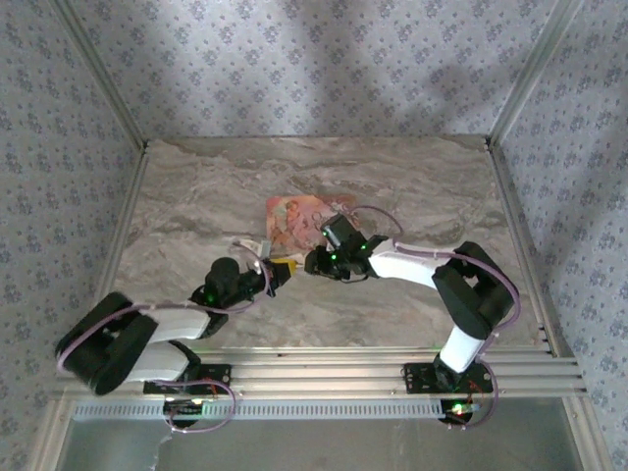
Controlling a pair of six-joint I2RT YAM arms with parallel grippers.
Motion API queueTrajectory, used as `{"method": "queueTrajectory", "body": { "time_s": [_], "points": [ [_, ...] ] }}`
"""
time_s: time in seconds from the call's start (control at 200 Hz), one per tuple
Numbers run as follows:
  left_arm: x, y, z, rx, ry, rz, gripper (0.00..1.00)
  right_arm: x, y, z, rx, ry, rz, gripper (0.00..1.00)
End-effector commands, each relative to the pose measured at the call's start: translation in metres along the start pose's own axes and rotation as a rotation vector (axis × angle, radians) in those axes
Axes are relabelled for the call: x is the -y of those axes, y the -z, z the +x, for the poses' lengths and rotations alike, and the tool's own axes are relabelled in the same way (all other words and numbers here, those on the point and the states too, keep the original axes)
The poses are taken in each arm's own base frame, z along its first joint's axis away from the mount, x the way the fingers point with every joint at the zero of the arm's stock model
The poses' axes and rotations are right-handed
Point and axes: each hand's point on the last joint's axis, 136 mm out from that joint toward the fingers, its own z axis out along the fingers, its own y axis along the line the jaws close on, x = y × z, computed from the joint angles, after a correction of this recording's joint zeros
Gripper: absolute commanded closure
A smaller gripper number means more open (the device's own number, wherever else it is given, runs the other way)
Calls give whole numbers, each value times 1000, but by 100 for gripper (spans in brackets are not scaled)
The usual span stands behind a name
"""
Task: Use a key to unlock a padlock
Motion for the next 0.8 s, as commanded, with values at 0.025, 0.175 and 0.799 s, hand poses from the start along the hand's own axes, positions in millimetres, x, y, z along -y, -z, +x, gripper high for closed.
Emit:
{"method": "queueTrajectory", "body": {
  "time_s": [0.025, 0.175, 0.799],
  "points": [
    [-1, 10, -7, -71, -45, -76, 100, -4, 6, 9, 3, 42, 3, 49],
    [11, 33, -30, -77, -35, -76, 100, -32, 38, 6, 62, 118, -101, 47],
    [85, 82, -111, 117, 256, 268, 100, -162, 163, 0, 314, 333, -705, 44]
  ]
}}
